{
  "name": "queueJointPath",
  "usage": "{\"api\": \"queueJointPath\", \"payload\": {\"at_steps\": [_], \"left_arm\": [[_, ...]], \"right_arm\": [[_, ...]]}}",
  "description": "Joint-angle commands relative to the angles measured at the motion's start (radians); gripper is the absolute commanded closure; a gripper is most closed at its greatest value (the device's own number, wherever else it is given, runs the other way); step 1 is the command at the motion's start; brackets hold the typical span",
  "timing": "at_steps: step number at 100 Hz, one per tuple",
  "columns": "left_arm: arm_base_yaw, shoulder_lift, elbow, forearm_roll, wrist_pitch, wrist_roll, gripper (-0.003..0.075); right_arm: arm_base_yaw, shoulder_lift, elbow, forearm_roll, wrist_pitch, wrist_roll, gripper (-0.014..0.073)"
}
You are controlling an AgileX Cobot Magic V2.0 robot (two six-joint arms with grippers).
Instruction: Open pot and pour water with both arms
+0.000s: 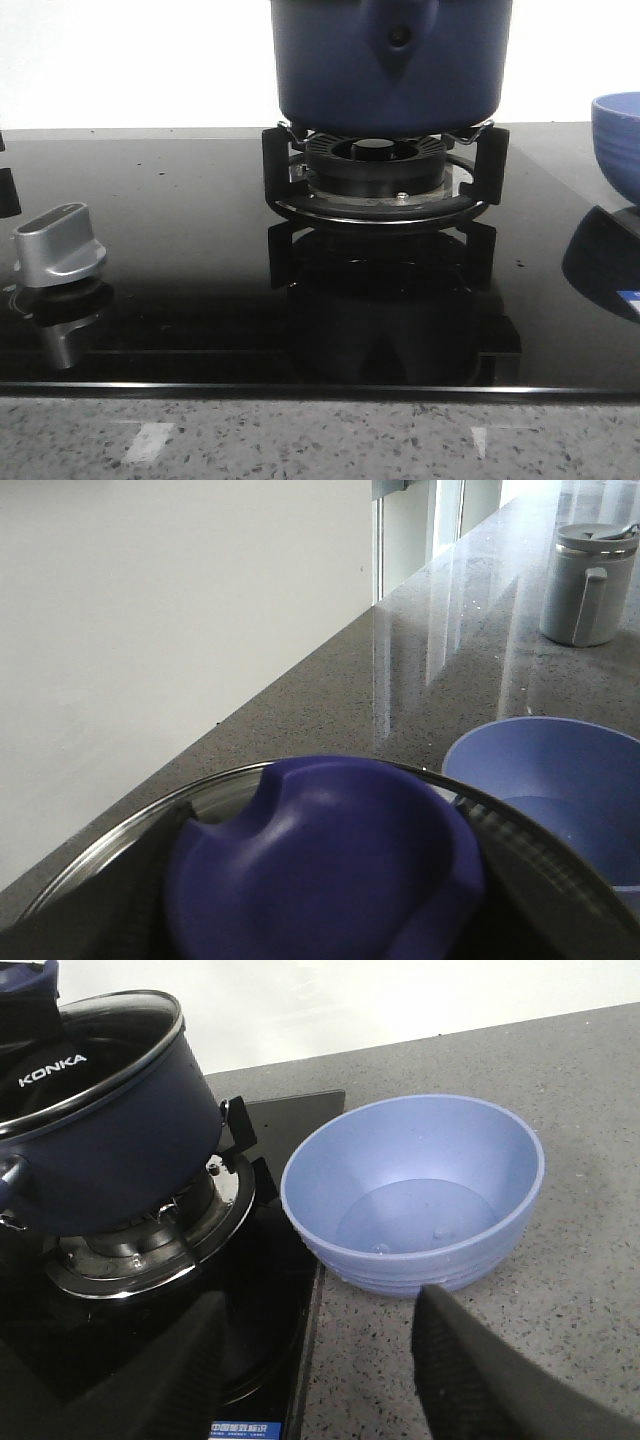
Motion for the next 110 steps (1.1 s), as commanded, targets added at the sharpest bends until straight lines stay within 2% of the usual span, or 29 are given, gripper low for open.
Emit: {"api": "queueJointPath", "payload": {"at_steps": [1,30,50,81,100,110], "left_arm": [[-0.007,-0.063,-0.069,-0.083,0.070,-0.026,0.0470],[0.010,-0.081,-0.115,-0.083,0.065,-0.086,0.0470],[0.081,-0.135,-0.115,-0.028,0.094,-0.217,0.0470],[0.180,-0.256,-0.115,0.264,0.197,-0.368,0.0470],[0.193,-0.331,-0.114,0.361,0.231,-0.436,0.0467],[0.193,-0.363,-0.106,0.380,0.231,-0.445,0.0466]], "right_arm": [[0.001,0.021,-0.029,0.010,-0.075,-0.008,0.0220],[0.001,0.021,-0.036,0.010,-0.080,-0.008,0.0220],[0.001,0.076,-0.122,0.010,-0.061,0.050,0.0220],[0.001,0.397,-0.432,0.010,0.151,0.108,0.0220],[-0.031,0.624,-0.570,-0.037,0.266,0.134,0.0220],[-0.066,0.704,-0.612,-0.041,0.283,0.150,0.0220]]}}
